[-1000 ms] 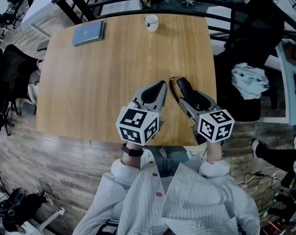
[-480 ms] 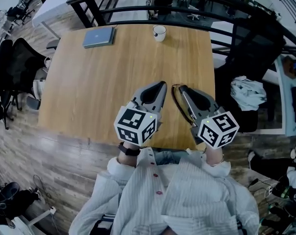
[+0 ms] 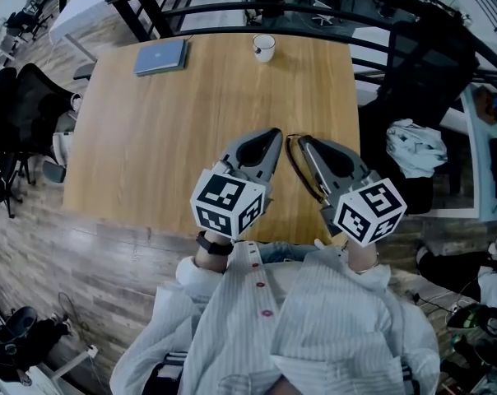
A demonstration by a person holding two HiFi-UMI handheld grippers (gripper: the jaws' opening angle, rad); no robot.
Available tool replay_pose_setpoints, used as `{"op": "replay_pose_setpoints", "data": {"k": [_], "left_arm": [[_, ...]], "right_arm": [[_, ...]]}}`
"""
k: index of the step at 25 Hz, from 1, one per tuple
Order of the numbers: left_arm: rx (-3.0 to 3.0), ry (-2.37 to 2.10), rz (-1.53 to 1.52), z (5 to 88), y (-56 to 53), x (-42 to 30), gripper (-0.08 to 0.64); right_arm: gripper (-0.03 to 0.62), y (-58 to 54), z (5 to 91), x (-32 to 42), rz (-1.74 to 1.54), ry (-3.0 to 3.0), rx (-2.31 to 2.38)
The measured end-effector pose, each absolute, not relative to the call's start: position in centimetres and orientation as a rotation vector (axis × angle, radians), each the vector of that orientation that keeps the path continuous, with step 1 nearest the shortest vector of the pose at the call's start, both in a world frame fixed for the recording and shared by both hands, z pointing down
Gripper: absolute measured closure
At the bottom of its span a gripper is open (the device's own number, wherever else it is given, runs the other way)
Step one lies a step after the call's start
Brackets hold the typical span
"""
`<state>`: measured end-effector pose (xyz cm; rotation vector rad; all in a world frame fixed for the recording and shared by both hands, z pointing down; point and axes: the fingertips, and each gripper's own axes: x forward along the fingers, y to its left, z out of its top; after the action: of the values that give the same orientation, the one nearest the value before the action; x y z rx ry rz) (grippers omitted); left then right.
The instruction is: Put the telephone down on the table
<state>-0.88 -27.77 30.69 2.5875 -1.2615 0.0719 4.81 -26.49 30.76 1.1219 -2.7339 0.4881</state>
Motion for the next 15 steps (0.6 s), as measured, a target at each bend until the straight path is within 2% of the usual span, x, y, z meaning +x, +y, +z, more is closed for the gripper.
{"op": "replay_pose_setpoints", "data": {"k": [15], "left_arm": [[2.602,-1.239,0.088,30.82,-28.30,-0.08,0.551]], "right_arm": [[0.554,-26.92,30.98,4.58,0.491,-2.733,1.119]]}}
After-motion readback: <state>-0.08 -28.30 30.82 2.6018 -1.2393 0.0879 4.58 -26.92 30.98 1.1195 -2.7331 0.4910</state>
